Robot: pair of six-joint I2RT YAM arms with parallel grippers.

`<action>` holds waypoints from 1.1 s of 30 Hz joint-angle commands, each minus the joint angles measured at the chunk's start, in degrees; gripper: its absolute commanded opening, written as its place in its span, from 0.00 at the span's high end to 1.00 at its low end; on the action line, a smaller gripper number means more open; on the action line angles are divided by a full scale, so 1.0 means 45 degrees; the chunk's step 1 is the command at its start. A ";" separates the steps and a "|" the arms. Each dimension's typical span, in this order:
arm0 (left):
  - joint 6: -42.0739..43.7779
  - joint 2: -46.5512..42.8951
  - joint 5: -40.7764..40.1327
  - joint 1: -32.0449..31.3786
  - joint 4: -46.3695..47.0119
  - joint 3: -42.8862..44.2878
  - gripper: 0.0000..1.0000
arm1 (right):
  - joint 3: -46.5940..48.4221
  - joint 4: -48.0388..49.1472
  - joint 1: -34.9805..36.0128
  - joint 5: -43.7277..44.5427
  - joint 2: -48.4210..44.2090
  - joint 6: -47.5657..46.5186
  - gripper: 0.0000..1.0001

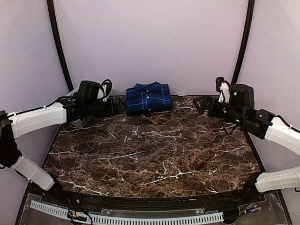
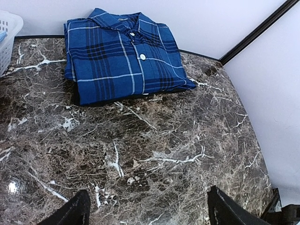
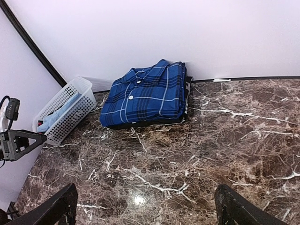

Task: Fold and stack the long sleeve shirts
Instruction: Reset both arms

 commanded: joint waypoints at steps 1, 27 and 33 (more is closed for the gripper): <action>0.0293 -0.0407 -0.0395 -0.0065 0.0162 -0.0153 0.15 | -0.0011 -0.0537 0.0029 0.0954 -0.0289 -0.0167 0.01; 0.0576 -0.0492 -0.0727 -0.0075 0.0300 -0.0220 0.15 | -0.0134 -0.0550 0.0031 0.1378 -0.0293 -0.0067 0.01; 0.0554 -0.0477 -0.0683 -0.0065 0.0417 -0.0210 0.15 | -0.0211 -0.0505 0.0022 0.1377 -0.0362 -0.0077 0.01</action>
